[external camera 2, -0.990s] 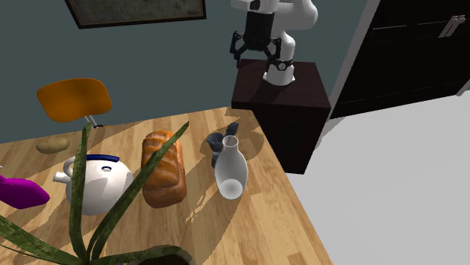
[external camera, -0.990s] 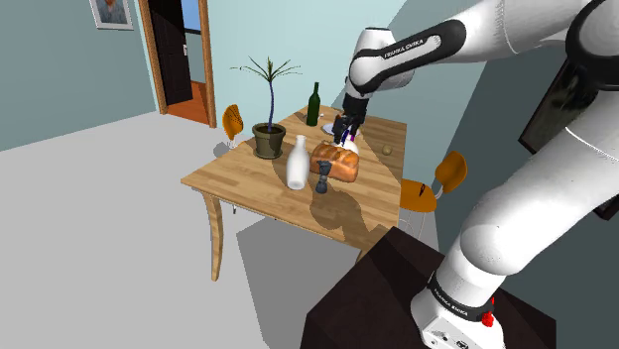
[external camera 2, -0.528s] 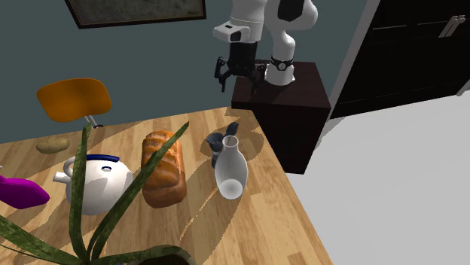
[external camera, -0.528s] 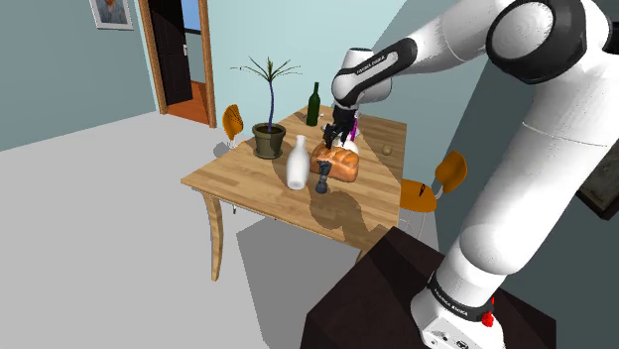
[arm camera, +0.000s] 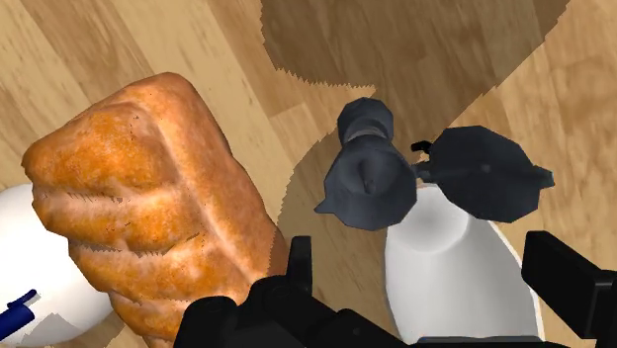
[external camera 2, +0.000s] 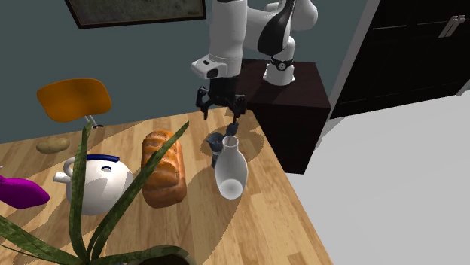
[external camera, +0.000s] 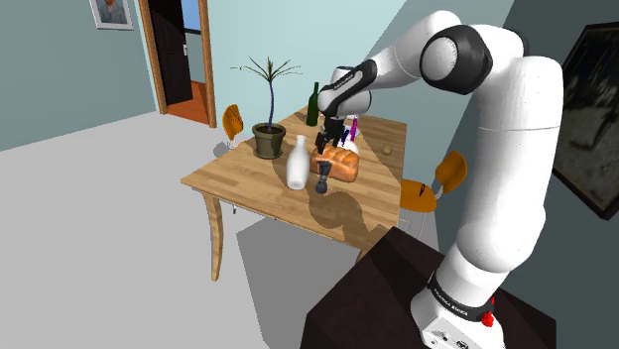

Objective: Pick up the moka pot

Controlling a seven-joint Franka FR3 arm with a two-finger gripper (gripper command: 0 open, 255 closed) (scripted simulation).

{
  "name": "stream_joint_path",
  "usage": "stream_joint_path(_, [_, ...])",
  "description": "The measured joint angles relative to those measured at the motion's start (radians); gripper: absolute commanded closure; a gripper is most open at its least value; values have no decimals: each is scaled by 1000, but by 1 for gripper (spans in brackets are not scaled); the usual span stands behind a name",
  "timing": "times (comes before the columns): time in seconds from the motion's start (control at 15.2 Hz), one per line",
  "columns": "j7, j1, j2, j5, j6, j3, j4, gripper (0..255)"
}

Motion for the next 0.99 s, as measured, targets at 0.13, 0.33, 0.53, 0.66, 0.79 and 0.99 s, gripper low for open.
stream_joint_path(0.13, [-14, -18, 87, 24, 4, 7, 81, 0])
stream_joint_path(0.33, [-28, -37, 155, 42, 23, 15, 127, 0])
stream_joint_path(0.53, [-31, -42, 186, 50, 46, 20, 135, 0])
stream_joint_path(0.66, [-35, -45, 201, 54, 66, 23, 131, 0])
stream_joint_path(0.79, [-34, -45, 209, 56, 80, 25, 125, 255])
stream_joint_path(0.99, [-33, -44, 210, 57, 86, 25, 122, 255])
